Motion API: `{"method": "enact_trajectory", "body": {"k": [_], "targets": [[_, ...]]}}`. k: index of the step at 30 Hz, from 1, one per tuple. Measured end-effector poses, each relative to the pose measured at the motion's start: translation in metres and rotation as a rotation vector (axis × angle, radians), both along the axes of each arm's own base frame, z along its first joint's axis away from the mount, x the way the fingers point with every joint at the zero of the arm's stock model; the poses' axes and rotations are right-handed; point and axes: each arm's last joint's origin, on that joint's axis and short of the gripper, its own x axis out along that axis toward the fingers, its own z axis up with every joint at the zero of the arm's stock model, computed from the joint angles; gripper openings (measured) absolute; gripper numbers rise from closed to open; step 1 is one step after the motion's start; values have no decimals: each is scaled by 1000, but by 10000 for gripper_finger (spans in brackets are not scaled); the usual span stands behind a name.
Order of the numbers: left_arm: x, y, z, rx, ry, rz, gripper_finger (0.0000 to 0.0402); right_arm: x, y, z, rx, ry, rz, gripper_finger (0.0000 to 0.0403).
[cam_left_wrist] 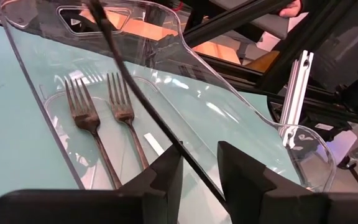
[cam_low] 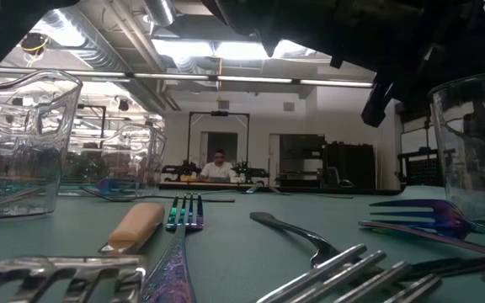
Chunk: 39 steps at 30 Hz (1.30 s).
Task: Sort silverware by color (type)
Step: Put the black fork into the bottom right transparent bin, then put the middle black fork into the bottom right transparent bin
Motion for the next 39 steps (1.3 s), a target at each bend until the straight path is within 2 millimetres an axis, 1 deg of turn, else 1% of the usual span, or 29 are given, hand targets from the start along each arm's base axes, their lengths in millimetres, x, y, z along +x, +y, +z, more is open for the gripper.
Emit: {"method": "enact_trajectory", "body": {"k": [19,22,29,33,39], "targets": [[0,1,0,7,0,18,94,0,0,0,0,0,0,144],[0,5,3,5,-2,21,94,0,0,0,1,1,0,144],[-3,22,27,76,-20,35,94,-1,0,0,4,5,1,144],[-8,31,40,122,8,34,94,-2,1,-1,9,20,0,144],[-24,48,67,214,91,45,94,-3,1,-2,13,40,-2,144]]}}
